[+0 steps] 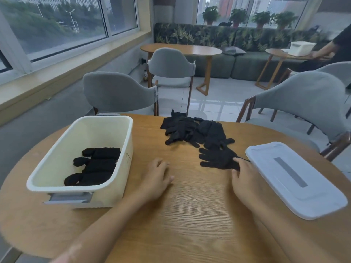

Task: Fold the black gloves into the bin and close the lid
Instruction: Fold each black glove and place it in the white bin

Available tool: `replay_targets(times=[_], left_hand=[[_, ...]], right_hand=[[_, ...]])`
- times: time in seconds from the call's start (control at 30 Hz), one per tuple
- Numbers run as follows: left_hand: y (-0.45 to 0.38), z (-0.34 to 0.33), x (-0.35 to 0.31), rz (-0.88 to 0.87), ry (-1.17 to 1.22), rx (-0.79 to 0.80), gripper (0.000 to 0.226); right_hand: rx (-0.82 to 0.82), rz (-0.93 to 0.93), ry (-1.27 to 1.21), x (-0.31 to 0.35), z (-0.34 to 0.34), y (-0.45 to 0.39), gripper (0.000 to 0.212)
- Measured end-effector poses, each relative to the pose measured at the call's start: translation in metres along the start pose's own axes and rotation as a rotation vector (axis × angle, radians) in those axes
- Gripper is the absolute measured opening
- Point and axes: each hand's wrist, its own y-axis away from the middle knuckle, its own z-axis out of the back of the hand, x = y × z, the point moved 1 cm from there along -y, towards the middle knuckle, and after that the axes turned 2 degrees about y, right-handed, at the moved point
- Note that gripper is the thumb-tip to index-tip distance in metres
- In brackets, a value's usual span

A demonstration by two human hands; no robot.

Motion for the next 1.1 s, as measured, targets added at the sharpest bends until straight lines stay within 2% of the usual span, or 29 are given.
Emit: replay_targets(times=[0.2, 0.47, 0.67, 0.77, 1.1], left_hand=[[0.0, -0.024, 0.033, -0.048, -0.177, -0.113, 0.062], [0.003, -0.029, 0.038, -0.076, -0.165, -0.183, 0.057], [0.002, -0.028, 0.038, -0.069, -0.169, -0.2, 0.057], [0.003, -0.027, 0.037, -0.069, -0.165, -0.199, 0.056], [0.004, -0.027, 0.036, -0.071, -0.154, -0.2, 0.055]], right_hand=[[0.087, -0.008, 0.207, -0.022, -0.014, -0.024, 0.046], [0.113, 0.144, 0.474, -0.001, -0.01, 0.008, 0.039], [0.054, 0.273, 0.334, 0.02, -0.026, 0.066, 0.025], [0.043, 0.343, 0.269, 0.035, -0.039, 0.084, 0.025], [0.177, 0.465, 0.183, 0.094, -0.065, 0.1, 0.03]])
